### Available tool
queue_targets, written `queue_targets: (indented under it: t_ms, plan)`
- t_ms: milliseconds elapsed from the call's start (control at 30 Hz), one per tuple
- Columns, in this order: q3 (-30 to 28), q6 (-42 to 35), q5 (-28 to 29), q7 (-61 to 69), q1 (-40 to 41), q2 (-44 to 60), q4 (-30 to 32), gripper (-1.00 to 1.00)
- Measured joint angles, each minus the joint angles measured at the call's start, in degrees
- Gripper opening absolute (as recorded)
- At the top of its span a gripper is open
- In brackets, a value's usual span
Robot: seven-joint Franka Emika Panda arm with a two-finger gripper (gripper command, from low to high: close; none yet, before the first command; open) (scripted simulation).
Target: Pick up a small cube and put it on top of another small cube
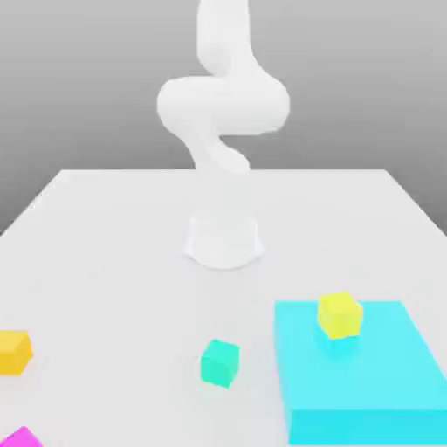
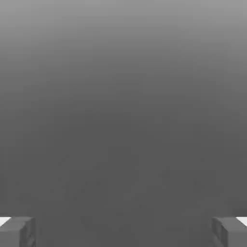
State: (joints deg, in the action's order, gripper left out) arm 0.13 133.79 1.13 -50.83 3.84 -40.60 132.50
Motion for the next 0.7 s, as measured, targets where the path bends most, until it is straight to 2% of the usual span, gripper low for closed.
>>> queue_targets:
  t_ms: [433,700]
  plan:
    - [-3.5,10.4,4.7,-25.3,17.0,27.4,3.7,0.00]
    - [-8.2,17.0,1.3,-36.2,26.0,44.0,6.1,0.00]
